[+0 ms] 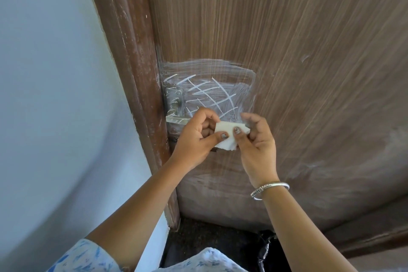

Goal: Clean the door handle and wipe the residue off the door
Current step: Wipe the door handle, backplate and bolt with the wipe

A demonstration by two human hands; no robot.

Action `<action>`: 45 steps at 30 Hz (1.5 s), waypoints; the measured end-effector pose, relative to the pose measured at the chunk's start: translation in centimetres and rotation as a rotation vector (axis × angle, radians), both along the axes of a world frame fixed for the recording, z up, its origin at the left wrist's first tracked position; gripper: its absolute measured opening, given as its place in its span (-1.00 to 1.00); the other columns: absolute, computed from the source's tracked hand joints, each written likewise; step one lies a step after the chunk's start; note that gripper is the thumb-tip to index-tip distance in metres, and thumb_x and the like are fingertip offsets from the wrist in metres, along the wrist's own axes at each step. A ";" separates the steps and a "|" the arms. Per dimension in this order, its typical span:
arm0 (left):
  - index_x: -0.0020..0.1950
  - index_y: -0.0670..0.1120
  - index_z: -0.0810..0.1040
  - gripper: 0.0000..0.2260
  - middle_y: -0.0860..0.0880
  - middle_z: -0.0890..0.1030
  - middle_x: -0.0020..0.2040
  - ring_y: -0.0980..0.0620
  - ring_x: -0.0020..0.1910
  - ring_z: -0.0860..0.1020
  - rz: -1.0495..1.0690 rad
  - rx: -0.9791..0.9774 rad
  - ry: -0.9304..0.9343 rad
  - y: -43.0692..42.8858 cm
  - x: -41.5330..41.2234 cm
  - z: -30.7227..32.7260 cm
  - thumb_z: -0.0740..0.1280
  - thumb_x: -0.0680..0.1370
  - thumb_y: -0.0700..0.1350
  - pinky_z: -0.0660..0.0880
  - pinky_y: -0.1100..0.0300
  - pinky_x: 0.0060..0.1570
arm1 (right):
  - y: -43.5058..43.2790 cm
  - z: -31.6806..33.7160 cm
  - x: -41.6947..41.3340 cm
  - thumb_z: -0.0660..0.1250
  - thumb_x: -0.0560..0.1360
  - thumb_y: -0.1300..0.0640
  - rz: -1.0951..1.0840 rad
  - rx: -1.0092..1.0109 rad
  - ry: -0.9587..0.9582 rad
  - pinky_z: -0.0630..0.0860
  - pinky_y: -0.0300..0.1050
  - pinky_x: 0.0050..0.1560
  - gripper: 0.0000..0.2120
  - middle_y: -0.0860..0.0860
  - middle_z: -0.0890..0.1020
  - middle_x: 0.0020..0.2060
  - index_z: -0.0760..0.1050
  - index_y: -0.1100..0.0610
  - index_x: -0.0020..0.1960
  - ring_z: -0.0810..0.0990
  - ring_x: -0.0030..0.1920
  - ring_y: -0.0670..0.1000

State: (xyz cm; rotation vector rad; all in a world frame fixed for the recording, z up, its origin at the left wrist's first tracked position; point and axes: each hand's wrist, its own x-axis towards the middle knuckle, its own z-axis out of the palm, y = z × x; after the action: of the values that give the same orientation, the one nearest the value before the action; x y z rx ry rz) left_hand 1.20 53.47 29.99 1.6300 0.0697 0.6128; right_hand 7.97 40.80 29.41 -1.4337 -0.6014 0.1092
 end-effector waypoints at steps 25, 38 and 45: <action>-0.01 0.02 0.50 -0.75 -0.02 0.63 -0.17 0.04 -0.20 0.65 0.279 0.073 -0.026 5.5 -2.1 -0.7 0.43 0.43 -0.25 0.62 0.14 -0.16 | 6.2 0.6 -1.2 0.39 0.43 0.33 0.040 -0.054 -0.037 0.48 -0.36 -0.36 -0.70 -0.18 0.61 -0.28 0.50 -0.07 -0.06 0.53 -0.36 -0.20; 0.01 -0.04 0.49 -0.73 0.05 0.58 -0.24 0.15 -0.26 0.55 0.625 0.178 -0.035 8.4 -2.4 -2.2 0.38 0.45 -0.35 0.49 0.40 -0.25 | 13.6 3.5 2.2 0.38 0.37 0.39 -0.266 -0.306 -1.022 0.47 -0.11 -0.24 -0.79 0.12 0.63 -0.26 0.59 0.27 0.00 0.57 -0.28 0.14; -0.06 -0.01 0.51 -0.75 0.04 0.60 -0.26 0.15 -0.26 0.57 0.604 0.190 -0.010 8.7 -2.3 -3.1 0.39 0.44 -0.35 0.49 0.40 -0.27 | 16.7 3.5 1.9 0.21 0.33 0.45 -0.281 -0.563 -1.305 0.44 -0.05 -0.32 -0.77 0.15 0.52 -0.35 0.61 0.27 -0.18 0.46 -0.33 0.13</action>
State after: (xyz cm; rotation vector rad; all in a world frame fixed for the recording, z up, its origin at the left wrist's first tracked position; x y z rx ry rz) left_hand -1.11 62.15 26.86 1.7926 0.5234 1.1131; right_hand 9.84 57.49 32.86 -2.0335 -1.4785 -1.0298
